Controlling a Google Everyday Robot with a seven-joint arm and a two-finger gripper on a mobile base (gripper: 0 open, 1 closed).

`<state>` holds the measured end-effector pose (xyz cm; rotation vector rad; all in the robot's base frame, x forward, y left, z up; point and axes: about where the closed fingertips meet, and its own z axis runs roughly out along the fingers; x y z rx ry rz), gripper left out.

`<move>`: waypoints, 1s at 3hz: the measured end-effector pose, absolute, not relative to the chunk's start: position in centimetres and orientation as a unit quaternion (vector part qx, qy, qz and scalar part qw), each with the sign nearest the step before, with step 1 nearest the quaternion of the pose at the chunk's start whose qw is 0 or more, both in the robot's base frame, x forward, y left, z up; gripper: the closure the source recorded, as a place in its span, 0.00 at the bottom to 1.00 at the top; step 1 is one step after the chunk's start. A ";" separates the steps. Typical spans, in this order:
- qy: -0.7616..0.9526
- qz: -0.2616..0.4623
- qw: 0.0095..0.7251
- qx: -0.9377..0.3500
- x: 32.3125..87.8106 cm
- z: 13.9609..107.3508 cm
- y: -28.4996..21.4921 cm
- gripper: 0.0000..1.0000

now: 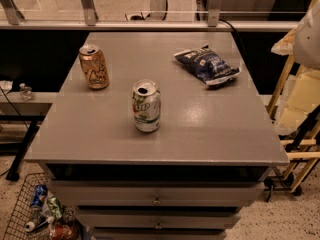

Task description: Move blue chip bag near orange can

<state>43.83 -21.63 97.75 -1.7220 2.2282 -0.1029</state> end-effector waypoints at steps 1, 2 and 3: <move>0.780 -0.036 0.161 -0.603 43.8 97.8 -21.6 0.00; 0.802 -0.011 0.174 -0.572 47.6 96.7 -22.0 0.00; 0.834 0.015 0.187 -0.520 54.4 95.1 -22.2 0.00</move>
Offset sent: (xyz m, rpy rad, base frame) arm 0.1073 -0.0132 -0.0322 0.1915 0.0551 -0.1932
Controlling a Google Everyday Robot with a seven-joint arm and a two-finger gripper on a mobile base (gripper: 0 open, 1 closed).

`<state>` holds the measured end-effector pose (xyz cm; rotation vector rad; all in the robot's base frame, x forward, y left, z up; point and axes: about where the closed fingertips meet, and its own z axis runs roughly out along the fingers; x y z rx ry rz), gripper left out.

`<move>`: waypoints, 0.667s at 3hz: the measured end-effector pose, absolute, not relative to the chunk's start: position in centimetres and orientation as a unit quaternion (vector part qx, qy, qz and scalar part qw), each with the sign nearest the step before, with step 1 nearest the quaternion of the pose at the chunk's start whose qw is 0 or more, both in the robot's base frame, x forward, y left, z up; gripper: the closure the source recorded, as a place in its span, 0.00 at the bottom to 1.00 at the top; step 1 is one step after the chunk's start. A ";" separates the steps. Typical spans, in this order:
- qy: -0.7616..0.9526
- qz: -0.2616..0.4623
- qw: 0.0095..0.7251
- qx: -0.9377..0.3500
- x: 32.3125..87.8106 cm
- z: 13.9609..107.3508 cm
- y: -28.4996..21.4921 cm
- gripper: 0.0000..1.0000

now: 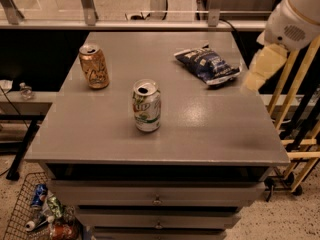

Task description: Move blue chip bag near orange can

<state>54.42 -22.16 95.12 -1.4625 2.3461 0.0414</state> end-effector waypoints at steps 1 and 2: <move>0.864 0.010 0.213 -0.457 60.4 93.9 -22.4 0.00; 0.880 -0.008 0.238 -0.411 64.8 93.0 -22.7 0.00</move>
Offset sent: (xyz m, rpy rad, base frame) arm 0.1625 -0.0135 -0.0286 0.0702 -0.1760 -0.3816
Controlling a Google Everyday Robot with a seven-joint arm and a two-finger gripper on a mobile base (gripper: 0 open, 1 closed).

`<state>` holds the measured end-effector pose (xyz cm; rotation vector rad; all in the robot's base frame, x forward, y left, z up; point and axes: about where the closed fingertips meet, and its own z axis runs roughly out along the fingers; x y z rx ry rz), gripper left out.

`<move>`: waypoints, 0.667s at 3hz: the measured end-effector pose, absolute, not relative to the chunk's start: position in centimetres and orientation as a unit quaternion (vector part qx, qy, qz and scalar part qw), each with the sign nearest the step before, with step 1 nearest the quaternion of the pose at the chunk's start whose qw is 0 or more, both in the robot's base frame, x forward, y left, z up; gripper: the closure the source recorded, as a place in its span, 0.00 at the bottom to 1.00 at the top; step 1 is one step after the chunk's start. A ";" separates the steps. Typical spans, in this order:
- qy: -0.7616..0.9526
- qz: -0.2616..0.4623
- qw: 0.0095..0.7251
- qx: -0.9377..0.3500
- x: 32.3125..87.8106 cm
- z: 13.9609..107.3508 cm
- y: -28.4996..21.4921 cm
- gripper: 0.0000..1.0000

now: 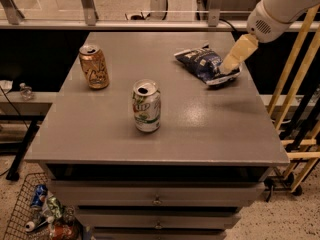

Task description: Move blue chip bag near orange can

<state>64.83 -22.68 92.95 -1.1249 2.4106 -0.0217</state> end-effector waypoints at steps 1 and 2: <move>0.893 -0.009 0.247 -0.376 68.0 91.4 -22.4 0.00; 0.902 0.003 0.237 -0.361 69.9 89.6 -21.3 0.00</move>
Offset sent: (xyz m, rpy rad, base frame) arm 0.0740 0.0257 -0.0523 0.0724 0.0655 -0.1379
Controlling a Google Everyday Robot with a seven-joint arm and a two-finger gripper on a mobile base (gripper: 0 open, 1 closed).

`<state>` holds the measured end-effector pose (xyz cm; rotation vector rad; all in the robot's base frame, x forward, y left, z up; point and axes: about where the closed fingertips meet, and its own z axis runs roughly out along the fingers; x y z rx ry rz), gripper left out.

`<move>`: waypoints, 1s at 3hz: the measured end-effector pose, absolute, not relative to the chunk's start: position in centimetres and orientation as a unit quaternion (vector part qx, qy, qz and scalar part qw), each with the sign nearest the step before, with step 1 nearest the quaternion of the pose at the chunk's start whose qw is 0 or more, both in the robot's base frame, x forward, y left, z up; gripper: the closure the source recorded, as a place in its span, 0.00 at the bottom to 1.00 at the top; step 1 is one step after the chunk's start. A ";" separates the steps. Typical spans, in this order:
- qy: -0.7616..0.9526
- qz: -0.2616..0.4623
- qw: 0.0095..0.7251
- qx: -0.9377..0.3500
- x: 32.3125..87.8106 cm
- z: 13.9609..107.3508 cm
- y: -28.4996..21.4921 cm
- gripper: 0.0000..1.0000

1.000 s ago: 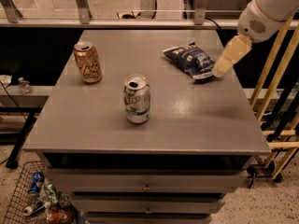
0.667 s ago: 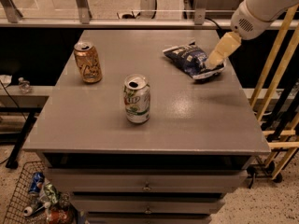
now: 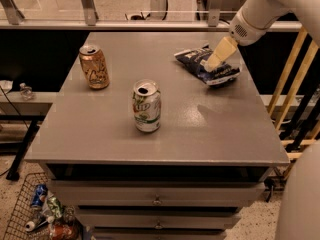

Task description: Move blue chip bag near orange can

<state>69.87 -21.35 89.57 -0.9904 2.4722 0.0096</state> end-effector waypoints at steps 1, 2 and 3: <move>0.906 0.026 0.219 -0.361 70.9 87.7 -19.7 0.00; 0.906 0.041 0.207 -0.367 71.5 86.5 -18.6 0.18; 0.902 0.056 0.212 -0.372 71.9 86.3 -17.8 0.42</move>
Offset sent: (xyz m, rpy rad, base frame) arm 0.0241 0.0380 -0.0375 0.0633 0.1117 0.0421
